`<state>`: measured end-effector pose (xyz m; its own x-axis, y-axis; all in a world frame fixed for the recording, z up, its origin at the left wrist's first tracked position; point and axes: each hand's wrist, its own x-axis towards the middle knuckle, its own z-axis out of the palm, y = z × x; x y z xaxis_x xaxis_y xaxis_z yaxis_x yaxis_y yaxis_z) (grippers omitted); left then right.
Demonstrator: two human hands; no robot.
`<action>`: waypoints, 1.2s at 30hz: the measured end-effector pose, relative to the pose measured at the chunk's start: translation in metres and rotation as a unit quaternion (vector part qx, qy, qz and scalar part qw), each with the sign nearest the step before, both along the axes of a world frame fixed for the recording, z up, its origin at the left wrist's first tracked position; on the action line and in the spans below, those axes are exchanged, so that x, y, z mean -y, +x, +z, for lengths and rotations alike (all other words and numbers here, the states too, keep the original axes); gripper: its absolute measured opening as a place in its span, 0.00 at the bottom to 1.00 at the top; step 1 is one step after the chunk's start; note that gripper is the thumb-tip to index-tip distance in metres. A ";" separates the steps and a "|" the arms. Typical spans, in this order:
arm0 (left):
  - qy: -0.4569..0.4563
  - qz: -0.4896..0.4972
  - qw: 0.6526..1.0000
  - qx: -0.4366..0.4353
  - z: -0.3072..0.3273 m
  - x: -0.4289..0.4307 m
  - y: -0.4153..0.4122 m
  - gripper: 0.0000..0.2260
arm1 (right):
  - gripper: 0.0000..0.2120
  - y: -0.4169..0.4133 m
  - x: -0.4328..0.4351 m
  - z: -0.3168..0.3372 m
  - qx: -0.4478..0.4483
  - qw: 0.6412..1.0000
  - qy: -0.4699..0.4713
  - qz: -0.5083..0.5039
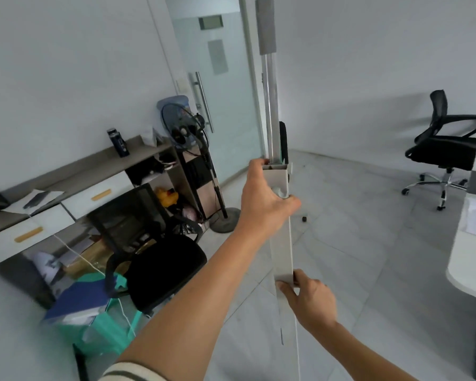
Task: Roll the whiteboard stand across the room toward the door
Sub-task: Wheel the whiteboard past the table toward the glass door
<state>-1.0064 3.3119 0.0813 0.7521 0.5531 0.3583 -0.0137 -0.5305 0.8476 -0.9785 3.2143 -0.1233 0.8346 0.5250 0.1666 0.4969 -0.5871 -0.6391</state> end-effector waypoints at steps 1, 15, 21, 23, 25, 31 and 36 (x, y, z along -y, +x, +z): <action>-0.003 -0.006 1.000 -0.001 0.000 -0.019 0.009 0.29 | 0.18 0.008 -0.018 0.000 -0.007 1.000 0.002 -0.004; -0.004 -0.071 0.997 -0.003 -0.006 -0.255 0.157 0.28 | 0.16 0.139 -0.248 0.006 -0.028 0.997 -0.018 -0.067; 0.013 -0.106 0.994 0.002 -0.006 -0.344 0.236 0.27 | 0.16 0.205 -0.336 0.004 -0.032 0.991 -0.017 -0.131; 0.019 -0.115 0.993 0.001 -0.007 -0.368 0.263 0.27 | 0.16 0.227 -0.363 0.005 -0.036 0.988 -0.019 -0.148; 0.020 -0.122 0.992 0.002 -0.009 -0.393 0.292 0.27 | 0.16 0.250 -0.388 0.004 -0.040 0.986 -0.016 -0.163; 0.021 -0.150 0.988 0.008 -0.010 -0.458 0.377 0.27 | 0.17 0.330 -0.454 0.000 -0.032 0.980 -0.015 -0.197; 0.016 -0.169 0.985 0.011 -0.007 -0.513 0.457 0.25 | 0.17 0.409 -0.511 -0.001 -0.020 0.978 -0.009 -0.208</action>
<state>-0.5495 3.8253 0.0747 0.8832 0.2614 0.3893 -0.2117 -0.5187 0.8283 -0.5690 3.7253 -0.1245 0.9824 0.1406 0.1233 0.1870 -0.7439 -0.6416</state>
